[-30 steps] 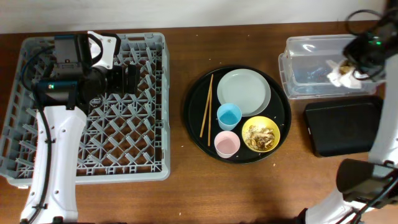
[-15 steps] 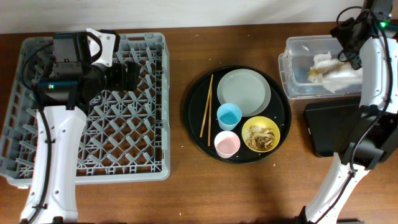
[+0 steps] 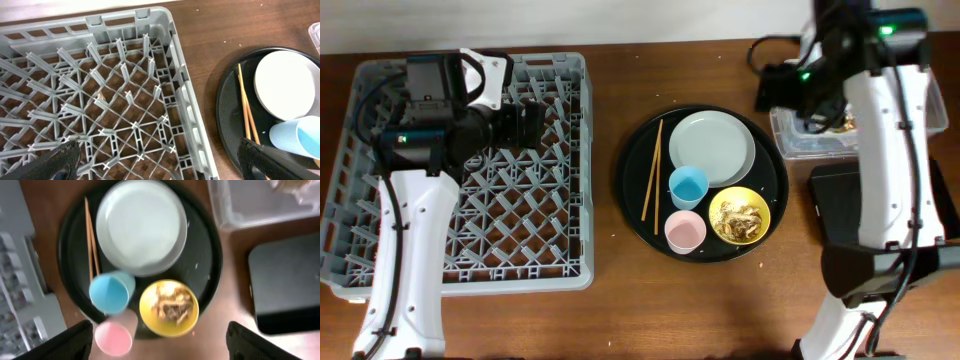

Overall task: Sort waste into correct bins and load items into the dishwasher rack
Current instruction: 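Grasp the yellow bowl of food scraps with the right gripper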

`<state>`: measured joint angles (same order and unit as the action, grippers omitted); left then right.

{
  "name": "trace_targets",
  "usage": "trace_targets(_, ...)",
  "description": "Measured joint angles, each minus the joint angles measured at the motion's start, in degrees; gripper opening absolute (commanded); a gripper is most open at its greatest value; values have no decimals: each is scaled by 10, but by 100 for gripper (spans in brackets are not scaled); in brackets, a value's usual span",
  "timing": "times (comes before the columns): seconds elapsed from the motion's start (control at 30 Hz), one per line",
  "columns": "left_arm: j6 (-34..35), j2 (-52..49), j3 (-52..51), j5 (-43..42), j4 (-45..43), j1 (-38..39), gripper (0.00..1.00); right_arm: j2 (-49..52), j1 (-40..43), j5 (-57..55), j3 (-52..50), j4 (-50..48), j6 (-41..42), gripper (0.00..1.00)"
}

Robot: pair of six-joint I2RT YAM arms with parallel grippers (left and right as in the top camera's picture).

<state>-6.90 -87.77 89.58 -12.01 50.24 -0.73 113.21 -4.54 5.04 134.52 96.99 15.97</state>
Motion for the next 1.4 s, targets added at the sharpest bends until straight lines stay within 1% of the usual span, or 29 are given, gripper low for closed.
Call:
trace_targets(0.07, 0, 0, 0, 0, 2, 0, 99, 0, -11, -13, -43, 0, -1, 72)
trace_targets(0.1, 0, 0, 0, 0, 3, 0, 99, -1, -14, -14, -84, -2, -3, 69)
trace_targets(0.13, 0, 0, 0, 0, 4, 0, 99, 4, -24, -14, -146, -1, -2, 67)
trace_targets(0.2, 0, 0, 0, 6, 3, 0, 99, 7, -60, -10, -246, -53, 7, 64)
trace_targets(0.23, 0, 0, 0, 15, 4, 0, 99, 9, -84, -9, -279, -73, 12, 59)
trace_targets(0.27, 0, 0, 0, 22, 3, 0, 99, 9, -113, -9, -316, -116, 23, 54)
trace_targets(0.3, 0, 0, 0, 24, 3, 0, 99, 6, -126, -9, -342, -147, 34, 51)
trace_targets(0.37, 0, 0, 0, 26, 4, 0, 99, 8, -150, -9, -400, -198, 46, 48)
trace_targets(0.43, 0, 0, 0, 26, 1, 0, 99, 8, -169, -16, -436, -236, 51, 47)
trace_targets(0.5, 0, 0, 0, 26, 1, 0, 99, 7, -180, -37, -461, -254, 62, 46)
trace_targets(0.57, 0, 0, 0, 26, 1, 0, 99, 7, -180, -42, -462, -270, 64, 47)
trace_targets(0.63, 0, 0, 0, 26, -4, 0, 99, 6, -180, -45, -459, -272, 64, 56)
trace_targets(0.7, 0, 0, 0, 26, -11, 0, 99, -26, -179, -49, -419, -263, 62, 58)
trace_targets(0.73, 0, 0, 0, 27, -13, 0, 99, -64, -175, -50, -390, -251, 66, 57)
trace_targets(0.77, 0, 0, 0, 28, -13, 0, 99, -90, -167, -51, -381, -243, 73, 52)
trace_targets(0.8, 0, 0, 0, 28, -13, 0, 99, -106, -144, -52, -376, -222, 97, 50)
trace_targets(0.87, 0, 0, 0, 28, -14, 0, 99, -100, -90, -58, -377, -217, 159, 44)
trace_targets(0.9, 0, 0, 0, 28, -14, 0, 99, -93, -89, -60, -390, -234, 194, 41)
trace_targets(0.97, 0, 0, 0, 29, -14, 0, 99, -78, -94, -61, -457, -290, 257, 34)
trace_targets(1.0, 0, 0, 0, 29, -14, 0, 99, -70, -94, -59, -495, -336, 274, 32)
trace_targets(1.03, 0, 0, 0, 30, -14, 0, 100, -66, -94, -50, -534, -360, 291, 29)
trace_targets(1.1, 0, 0, 0, 30, -15, 0, 99, -65, -94, -35, -579, -430, 305, 28)
trace_targets(1.17, 0, 0, 0, 30, -16, 0, 99, -65, -95, -29, -595, -457, 307, 28)
trace_targets(1.2, 0, 0, 0, 30, -16, 0, 99, -65, -96, -28, -600, -465, 307, 29)
trace_targets(1.23, 0, 0, 0, 30, -16, 0, 99, -65, -100, -26, -602, -473, 308, 32)
trace_targets(1.4, 0, 0, 0, 30, -16, 0, 99, -65, -118, -10, -604, -468, 288, 33)
